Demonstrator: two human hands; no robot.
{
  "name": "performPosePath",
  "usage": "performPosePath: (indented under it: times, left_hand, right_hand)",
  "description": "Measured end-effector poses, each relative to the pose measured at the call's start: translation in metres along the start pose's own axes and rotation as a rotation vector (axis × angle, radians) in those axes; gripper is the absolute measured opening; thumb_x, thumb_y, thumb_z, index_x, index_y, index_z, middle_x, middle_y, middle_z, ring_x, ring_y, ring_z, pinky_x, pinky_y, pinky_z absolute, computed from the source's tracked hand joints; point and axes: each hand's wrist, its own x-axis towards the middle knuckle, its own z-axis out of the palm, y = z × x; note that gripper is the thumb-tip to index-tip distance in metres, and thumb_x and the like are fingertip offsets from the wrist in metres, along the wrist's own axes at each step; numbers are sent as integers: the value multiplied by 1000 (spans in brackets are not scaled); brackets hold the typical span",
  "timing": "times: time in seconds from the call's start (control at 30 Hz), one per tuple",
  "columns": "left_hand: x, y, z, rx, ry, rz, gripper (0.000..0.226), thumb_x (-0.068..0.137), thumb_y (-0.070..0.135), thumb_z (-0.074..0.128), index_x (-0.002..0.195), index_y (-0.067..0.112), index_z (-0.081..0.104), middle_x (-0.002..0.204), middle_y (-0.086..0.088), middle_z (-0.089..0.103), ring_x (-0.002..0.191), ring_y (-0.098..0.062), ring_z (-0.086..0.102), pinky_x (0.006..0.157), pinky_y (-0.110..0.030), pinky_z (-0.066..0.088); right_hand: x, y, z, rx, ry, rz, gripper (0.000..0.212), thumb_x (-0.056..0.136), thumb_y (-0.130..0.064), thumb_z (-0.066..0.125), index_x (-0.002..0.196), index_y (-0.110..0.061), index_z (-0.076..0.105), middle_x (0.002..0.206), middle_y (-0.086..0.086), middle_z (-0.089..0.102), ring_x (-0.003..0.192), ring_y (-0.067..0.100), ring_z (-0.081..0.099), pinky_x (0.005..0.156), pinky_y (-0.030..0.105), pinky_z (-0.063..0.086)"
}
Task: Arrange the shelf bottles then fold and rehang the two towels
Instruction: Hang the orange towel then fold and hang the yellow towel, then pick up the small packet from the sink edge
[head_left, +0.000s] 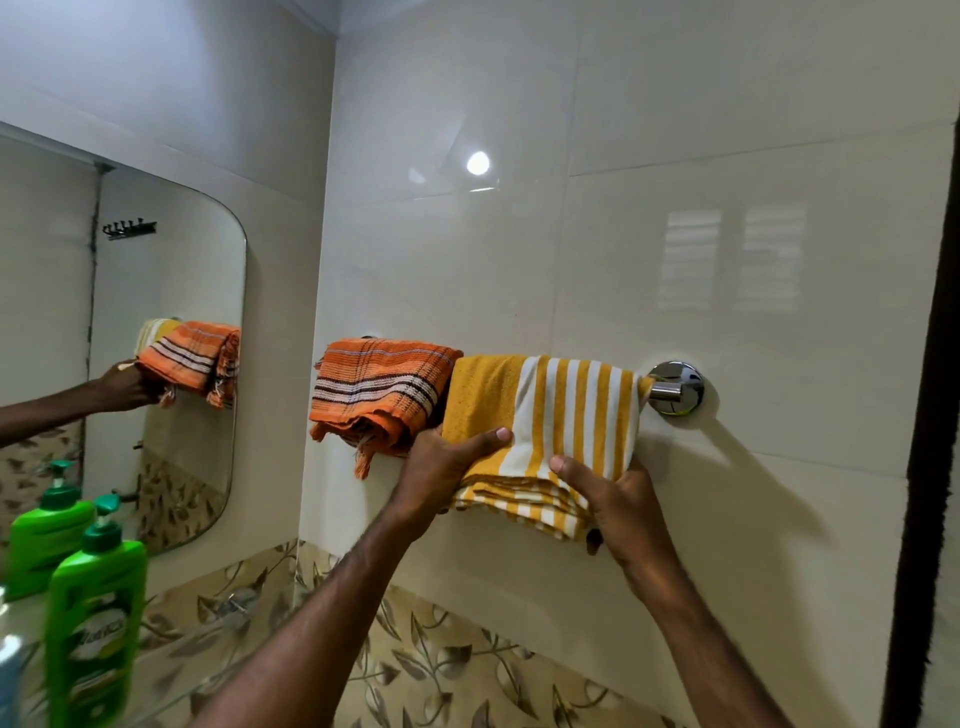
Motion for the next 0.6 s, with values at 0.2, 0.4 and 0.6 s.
performPosePath:
  times: [0.2, 0.4, 0.6]
  left_hand:
    - [1, 6, 10, -15, 27, 64, 67, 63, 58, 80, 109, 11, 68, 99, -9, 77, 91, -27, 75, 82, -43, 60]
    - [-5, 4, 17, 67, 130, 110, 64, 65, 63, 74, 108, 17, 67, 98, -3, 75, 89, -20, 74, 76, -34, 61]
    - [-13, -1, 28, 234, 303, 113, 36, 88, 56, 64, 75, 23, 62, 57, 9, 61, 47, -2, 56, 46, -20, 42]
  right_hand:
    - [4, 14, 5, 271, 39, -81, 47, 77, -26, 85, 117, -35, 64, 107, -8, 74, 91, 6, 73, 83, 35, 59]
    - [9, 35, 11, 420, 71, -171, 54, 76, -22, 83, 125, -32, 62, 112, -11, 73, 100, 5, 71, 80, 21, 58]
    - [2, 68, 20, 566, 151, -180, 75, 74, -64, 75, 123, -10, 57, 67, -7, 60, 43, 10, 47, 36, 19, 35]
